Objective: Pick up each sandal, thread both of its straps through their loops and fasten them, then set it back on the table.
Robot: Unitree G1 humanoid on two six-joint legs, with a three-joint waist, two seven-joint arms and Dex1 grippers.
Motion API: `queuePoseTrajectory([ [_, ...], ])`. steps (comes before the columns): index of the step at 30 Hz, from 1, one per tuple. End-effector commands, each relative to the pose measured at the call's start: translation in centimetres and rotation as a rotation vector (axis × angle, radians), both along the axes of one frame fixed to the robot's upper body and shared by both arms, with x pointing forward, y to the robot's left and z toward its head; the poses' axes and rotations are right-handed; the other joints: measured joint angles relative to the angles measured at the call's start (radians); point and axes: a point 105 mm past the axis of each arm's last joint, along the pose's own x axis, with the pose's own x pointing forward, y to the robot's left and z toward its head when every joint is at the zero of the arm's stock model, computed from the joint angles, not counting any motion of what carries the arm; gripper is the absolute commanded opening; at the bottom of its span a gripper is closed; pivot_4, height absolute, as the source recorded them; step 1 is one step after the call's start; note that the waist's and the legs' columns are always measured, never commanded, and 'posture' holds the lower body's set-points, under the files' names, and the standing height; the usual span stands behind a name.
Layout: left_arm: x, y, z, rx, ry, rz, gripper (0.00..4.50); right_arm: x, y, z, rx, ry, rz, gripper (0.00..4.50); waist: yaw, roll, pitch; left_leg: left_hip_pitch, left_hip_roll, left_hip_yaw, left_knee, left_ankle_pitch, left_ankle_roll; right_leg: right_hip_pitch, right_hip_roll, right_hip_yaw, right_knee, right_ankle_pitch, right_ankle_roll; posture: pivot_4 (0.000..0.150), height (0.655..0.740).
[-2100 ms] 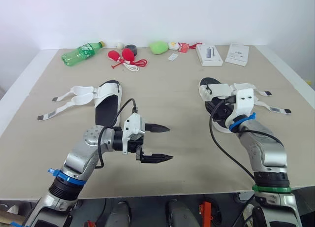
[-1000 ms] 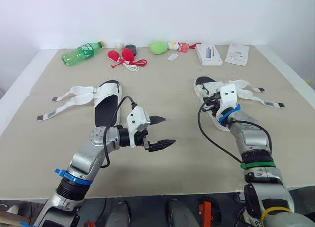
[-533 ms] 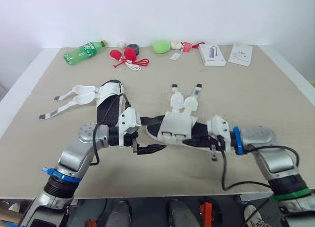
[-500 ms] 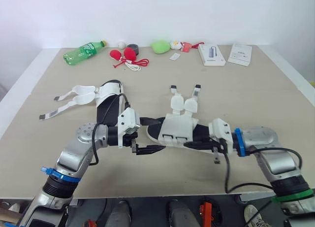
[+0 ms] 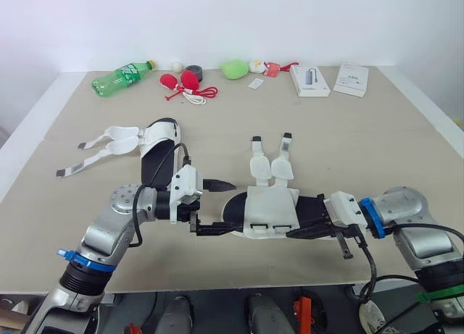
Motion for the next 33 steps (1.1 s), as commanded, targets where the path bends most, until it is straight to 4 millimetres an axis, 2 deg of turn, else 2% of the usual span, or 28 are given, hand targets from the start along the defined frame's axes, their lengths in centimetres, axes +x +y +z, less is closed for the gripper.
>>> queuePoseTrajectory([
  [1,-0.3,0.0,1.0,-0.007,-0.036,-0.022,4.50,0.3,0.0,0.8,-0.011,-0.036,0.046,0.06,0.000,0.000,0.000,0.000,0.000,0.000,0.000,0.000,0.000,0.000,0.000,0.000,0.000,0.000,0.000,0.150,0.7400],
  [11,-0.4,-0.2,0.4,0.019,-0.023,-0.026,4.50,1.3,-0.9,0.4,-0.047,-0.007,0.036,0.06,0.000,0.000,0.000,0.000,0.000,0.000,0.000,0.000,0.000,0.000,0.000,0.000,0.000,0.001,0.000,0.150,0.7400],
  [15,-0.1,-0.3,0.5,0.015,-0.024,-0.012,4.50,1.0,-1.6,0.3,-0.053,0.025,0.019,1.47,0.000,0.000,0.000,0.000,0.000,0.000,0.000,0.000,0.000,0.000,0.000,0.000,0.000,0.001,0.000,0.150,0.7400],
  [18,0.3,-0.1,0.4,0.022,-0.021,0.001,4.50,1.0,-2.0,0.8,-0.034,0.036,-0.003,2.97,0.000,0.000,0.000,0.000,0.000,0.000,0.000,0.000,0.000,0.000,0.000,0.000,0.000,0.001,0.000,0.150,0.7400],
  [21,1.1,0.0,0.5,0.027,-0.022,0.030,4.50,1.0,-2.2,2.8,0.069,0.131,-0.087,4.37,0.000,0.000,0.000,0.000,0.000,0.000,0.000,0.000,0.000,0.000,0.000,0.000,0.000,0.001,0.000,0.150,0.7400],
  [23,1.4,0.1,0.5,0.026,-0.018,0.033,4.50,1.0,-2.5,4.5,0.165,0.256,-0.168,4.45,0.000,0.000,0.000,0.000,0.000,0.000,0.000,0.000,0.000,0.000,0.000,0.000,0.000,0.001,0.000,0.150,0.7400],
  [26,1.6,0.2,0.2,0.035,-0.014,0.030,3.57,1.6,-2.8,6.9,0.277,0.414,-0.290,4.50,0.000,0.000,0.000,0.000,0.000,0.000,0.001,0.000,0.000,0.000,0.000,0.001,0.000,0.001,0.000,0.150,0.7400],
  [29,1.3,0.1,0.0,0.050,-0.020,-0.005,2.09,2.8,-2.4,8.3,0.329,0.460,-0.370,4.50,-0.002,0.000,0.000,0.001,0.000,0.000,0.001,0.000,0.000,0.000,0.001,0.001,0.000,0.001,-0.003,0.150,0.7400],
  [31,0.9,-0.1,-0.3,0.067,-0.021,-0.035,1.03,4.8,-1.8,8.2,0.345,0.505,-0.497,4.50,-0.003,0.000,0.000,0.001,0.001,0.000,0.001,0.000,0.000,0.000,0.002,0.000,0.000,0.001,-0.004,0.150,0.7400],
  [32,0.7,-0.1,-0.4,0.076,-0.019,-0.047,0.69,5.7,-1.4,8.2,0.355,0.512,-0.538,4.50,-0.004,0.000,0.000,0.001,0.002,0.000,0.001,0.000,0.000,0.000,0.002,0.001,0.000,0.001,-0.005,0.150,0.7400],
  [33,0.6,-0.1,-0.6,0.085,-0.016,-0.055,0.10,6.4,-1.0,8.3,0.366,0.528,-0.566,4.50,-0.005,0.000,0.000,0.001,0.002,0.000,0.001,0.000,0.000,0.000,0.002,0.001,0.000,0.001,-0.005,0.150,0.7400],
])
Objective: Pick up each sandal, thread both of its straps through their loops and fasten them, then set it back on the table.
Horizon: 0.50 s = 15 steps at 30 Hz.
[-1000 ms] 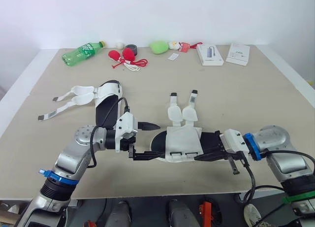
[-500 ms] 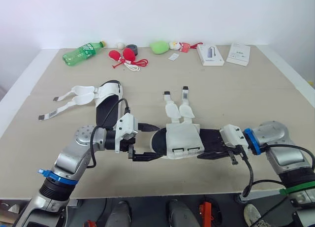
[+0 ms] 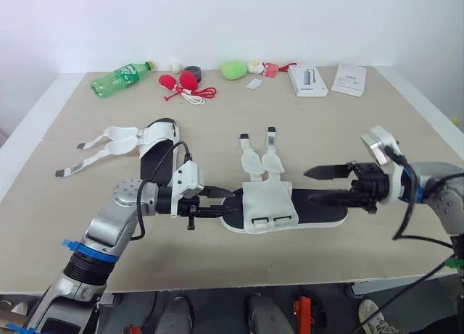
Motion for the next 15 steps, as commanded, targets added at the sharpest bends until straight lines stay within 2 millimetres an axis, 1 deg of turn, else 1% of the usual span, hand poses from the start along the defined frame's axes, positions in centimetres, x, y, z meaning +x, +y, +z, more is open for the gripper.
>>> queuePoseTrajectory([
  [1,-0.6,-0.2,0.2,0.031,-0.040,-0.054,0.04,2.5,0.8,0.3,0.015,0.067,-0.142,4.50,0.000,0.000,0.000,0.000,0.000,0.000,0.000,0.000,0.000,0.000,0.000,0.000,0.000,0.000,0.000,0.150,0.7400],
  [4,-0.5,0.0,-0.2,0.069,-0.053,-0.061,0.04,5.4,1.0,-0.2,0.024,0.130,-0.287,4.50,0.002,0.000,0.000,-0.001,0.000,0.000,0.000,0.000,0.000,-0.001,0.000,0.000,0.000,0.002,0.002,0.150,0.7400],
  [6,-0.2,0.1,-0.3,0.082,-0.064,-0.057,0.04,6.6,0.7,-0.8,0.006,0.186,-0.346,4.50,0.005,0.000,0.000,-0.003,0.000,0.000,0.000,0.000,0.000,-0.002,0.000,0.000,0.000,0.003,0.004,0.150,0.7400],
  [12,0.0,0.4,-0.2,0.088,-0.083,-0.043,0.04,8.4,-0.7,-2.9,-0.097,0.224,-0.443,4.50,0.005,0.000,0.000,-0.008,-0.001,0.000,0.000,0.000,0.001,-0.006,-0.001,0.000,0.000,0.003,0.001,0.150,0.7400],
  [15,-0.1,0.4,-0.3,0.086,-0.082,-0.038,0.04,8.6,-0.5,-3.5,-0.114,0.238,-0.422,4.50,0.004,0.000,0.000,-0.008,-0.001,0.000,-0.001,0.000,0.001,-0.007,-0.001,0.000,0.000,0.002,0.000,0.150,0.7400],
])
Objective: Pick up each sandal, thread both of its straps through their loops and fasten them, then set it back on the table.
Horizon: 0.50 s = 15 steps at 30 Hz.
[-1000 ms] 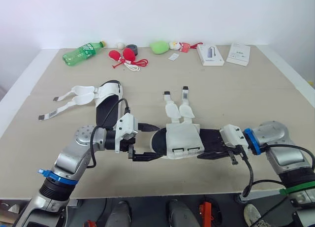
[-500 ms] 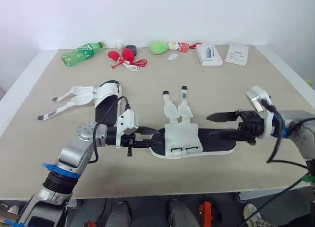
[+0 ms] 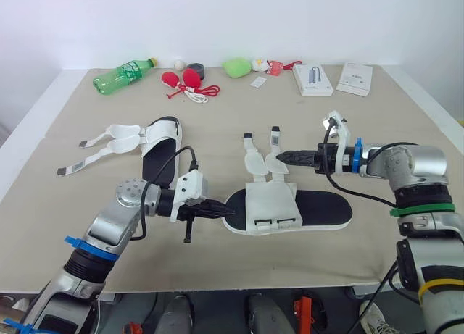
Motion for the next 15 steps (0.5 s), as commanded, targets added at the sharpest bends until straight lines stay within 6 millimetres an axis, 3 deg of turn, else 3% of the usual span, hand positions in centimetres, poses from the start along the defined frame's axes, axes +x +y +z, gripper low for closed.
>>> queuePoseTrajectory([
  [1,-0.2,0.1,0.6,-0.006,-0.038,-0.003,0.04,0.5,0.7,1.0,0.019,-0.022,0.041,4.50,-0.001,0.000,0.000,0.000,0.000,0.000,0.000,0.000,0.000,0.000,0.000,0.000,0.000,0.000,0.000,0.150,0.7400],
  [7,-0.6,0.1,0.4,0.002,-0.045,-0.002,0.04,1.8,3.2,1.5,0.163,0.032,0.032,4.50,-0.020,0.000,0.000,0.001,0.001,0.000,0.000,0.000,0.000,0.000,0.001,0.000,0.001,0.000,0.001,0.150,0.7400],
  [15,-0.7,0.6,0.4,0.012,-0.053,0.014,0.04,3.6,4.7,1.2,0.296,0.076,-0.066,4.50,-0.027,0.000,0.000,0.001,0.001,0.000,0.000,0.001,0.000,0.001,0.001,0.000,0.002,0.001,0.001,0.150,0.7400],
])
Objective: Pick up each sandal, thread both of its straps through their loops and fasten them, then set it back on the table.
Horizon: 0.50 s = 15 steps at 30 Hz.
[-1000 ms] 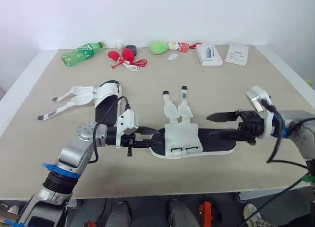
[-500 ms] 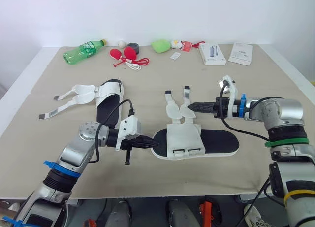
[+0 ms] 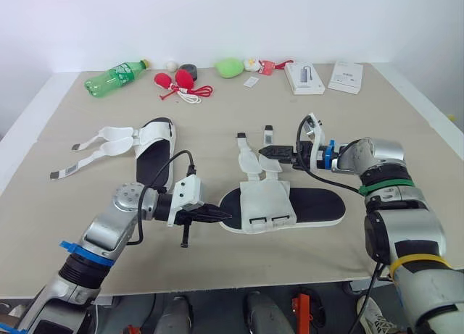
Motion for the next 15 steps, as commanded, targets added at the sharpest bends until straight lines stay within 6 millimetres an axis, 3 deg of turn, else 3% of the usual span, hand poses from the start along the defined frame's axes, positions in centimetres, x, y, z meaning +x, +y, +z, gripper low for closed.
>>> queuePoseTrajectory([
  [1,-0.2,-0.1,1.1,-0.016,-0.058,-0.002,0.04,1.1,0.4,1.7,0.072,-0.047,-0.051,4.50,-0.001,0.000,0.000,0.000,0.000,0.000,0.000,0.000,0.000,0.000,0.000,0.000,0.000,0.000,0.000,0.150,0.7400],
  [7,-0.3,-0.2,0.9,-0.018,-0.054,0.001,0.04,2.1,0.2,2.3,0.120,-0.079,-0.129,4.50,-0.001,0.000,0.000,0.000,0.000,0.000,0.000,0.000,0.000,0.000,0.000,0.000,0.000,0.002,-0.004,0.150,0.7400],
  [10,-0.3,-0.3,0.8,-0.019,-0.054,0.001,0.00,2.4,0.4,3.0,0.151,-0.096,-0.140,3.72,-0.002,0.000,0.000,0.000,0.000,0.000,0.000,0.000,0.000,0.000,0.000,0.000,0.000,0.002,-0.004,0.150,0.7400],
  [15,-0.2,-0.4,0.8,-0.021,-0.055,0.002,0.00,2.2,1.0,2.8,0.128,-0.089,-0.102,1.18,-0.003,0.000,0.000,0.000,0.000,0.000,0.000,0.000,0.000,0.000,0.000,0.000,0.000,0.002,-0.004,0.150,0.7400],
])
